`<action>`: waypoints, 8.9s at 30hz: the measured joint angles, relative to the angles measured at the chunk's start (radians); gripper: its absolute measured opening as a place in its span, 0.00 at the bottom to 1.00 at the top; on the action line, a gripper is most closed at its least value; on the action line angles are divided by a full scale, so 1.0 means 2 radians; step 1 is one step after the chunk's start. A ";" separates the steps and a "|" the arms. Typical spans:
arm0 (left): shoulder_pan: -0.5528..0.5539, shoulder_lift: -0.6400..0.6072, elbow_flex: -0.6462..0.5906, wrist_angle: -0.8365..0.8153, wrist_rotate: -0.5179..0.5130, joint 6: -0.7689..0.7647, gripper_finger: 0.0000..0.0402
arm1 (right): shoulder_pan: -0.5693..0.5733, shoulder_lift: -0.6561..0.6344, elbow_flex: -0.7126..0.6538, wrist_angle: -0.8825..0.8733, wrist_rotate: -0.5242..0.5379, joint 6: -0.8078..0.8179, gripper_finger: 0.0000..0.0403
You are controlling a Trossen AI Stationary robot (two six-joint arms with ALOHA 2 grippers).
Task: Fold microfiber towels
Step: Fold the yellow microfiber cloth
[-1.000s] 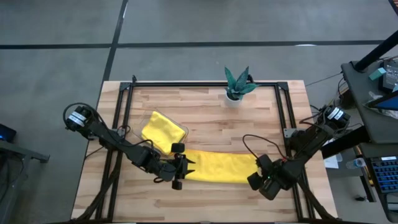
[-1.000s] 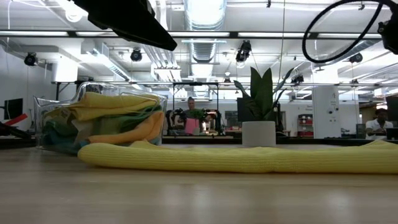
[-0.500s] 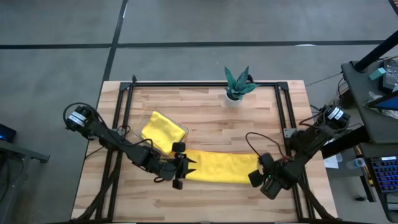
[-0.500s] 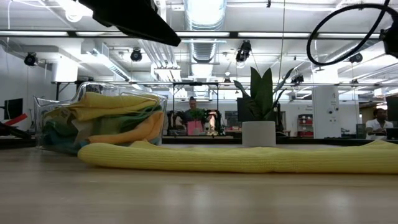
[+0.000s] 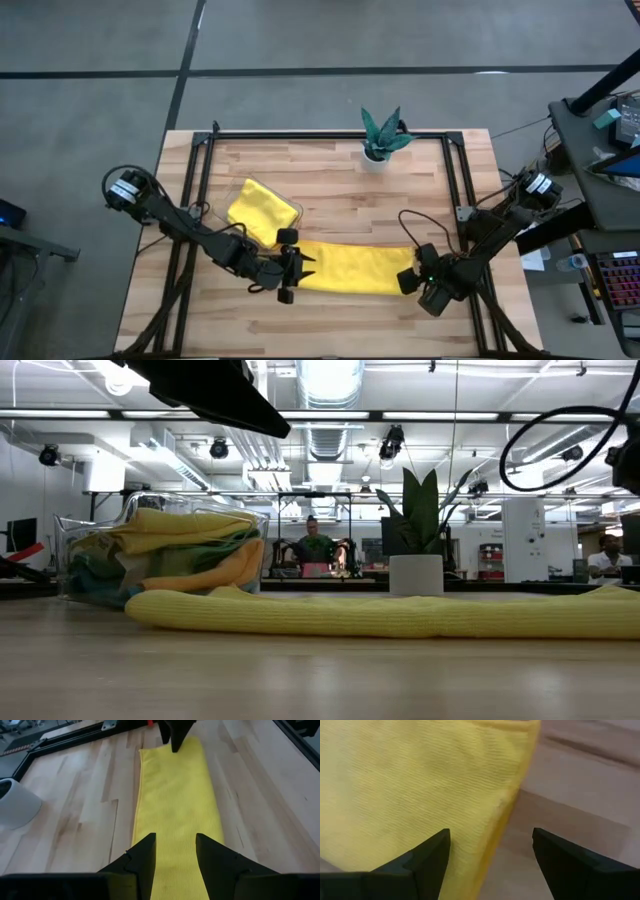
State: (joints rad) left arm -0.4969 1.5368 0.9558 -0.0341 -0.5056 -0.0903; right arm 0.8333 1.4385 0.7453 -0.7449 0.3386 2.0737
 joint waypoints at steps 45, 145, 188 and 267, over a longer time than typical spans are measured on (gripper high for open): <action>0.007 0.002 0.000 0.000 -0.013 0.001 0.31 | -0.012 -0.021 -0.009 -0.039 -0.002 -0.076 0.02; 0.131 0.133 0.151 -0.043 0.167 -0.044 0.31 | -0.200 -0.176 -0.058 0.520 0.118 -1.094 0.51; 0.206 0.245 0.191 -0.019 0.264 -0.019 0.43 | -0.211 -0.424 -0.153 0.453 0.092 -1.174 0.51; 0.131 0.139 0.181 -0.300 0.350 -0.110 0.50 | -0.211 -0.424 -0.151 0.453 0.093 -1.181 0.51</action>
State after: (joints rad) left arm -0.2349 1.8140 1.3170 -0.6350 0.1951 -0.3095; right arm 0.4116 0.5911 0.4438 0.1608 0.5255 -0.2874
